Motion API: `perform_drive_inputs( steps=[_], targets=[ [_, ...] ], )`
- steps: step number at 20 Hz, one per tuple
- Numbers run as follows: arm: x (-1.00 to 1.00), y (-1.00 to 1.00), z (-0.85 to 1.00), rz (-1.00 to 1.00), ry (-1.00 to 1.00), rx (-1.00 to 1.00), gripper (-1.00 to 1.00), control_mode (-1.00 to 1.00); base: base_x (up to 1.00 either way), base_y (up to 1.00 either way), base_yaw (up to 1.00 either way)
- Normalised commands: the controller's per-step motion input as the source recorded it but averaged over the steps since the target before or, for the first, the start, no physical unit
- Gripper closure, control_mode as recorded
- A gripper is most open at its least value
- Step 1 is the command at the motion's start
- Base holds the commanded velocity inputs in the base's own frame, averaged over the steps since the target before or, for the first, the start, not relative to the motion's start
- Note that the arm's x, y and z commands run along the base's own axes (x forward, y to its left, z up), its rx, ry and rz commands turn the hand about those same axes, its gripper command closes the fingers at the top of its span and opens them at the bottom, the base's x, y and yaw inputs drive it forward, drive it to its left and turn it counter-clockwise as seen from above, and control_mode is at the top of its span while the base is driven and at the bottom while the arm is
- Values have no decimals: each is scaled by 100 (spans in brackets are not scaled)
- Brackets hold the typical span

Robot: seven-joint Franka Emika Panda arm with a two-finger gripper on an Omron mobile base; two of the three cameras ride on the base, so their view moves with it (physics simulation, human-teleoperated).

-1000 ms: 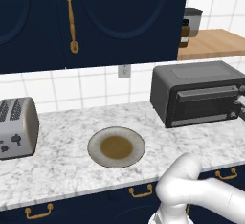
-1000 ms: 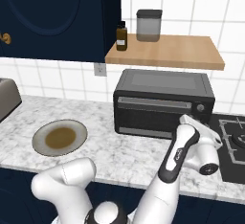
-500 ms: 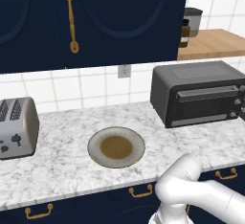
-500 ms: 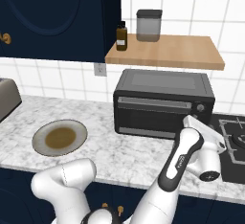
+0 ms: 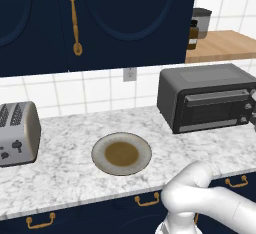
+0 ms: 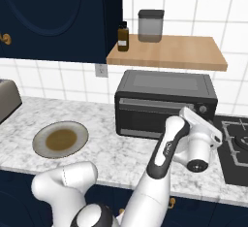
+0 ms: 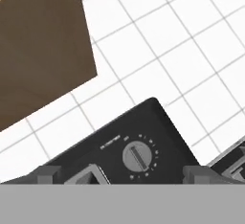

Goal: Pick up the kebab skewer and baguette bread, and place them inside the toaster oven. Close the toaster oven door and start by setting the timer.

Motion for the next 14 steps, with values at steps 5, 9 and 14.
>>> perform_drive_inputs(
  steps=[5, 9, 14],
  targets=[
    [3, 0, 0, 5, 9, 0, -100, -100, 0, 0, 0],
    [11, -1, 0, 9, 9, 0, -100, -100, 0, 0, 0],
    [21, -7, 0, 4, 1, 0, -100, -100, 0, 0, 0]
  ],
)
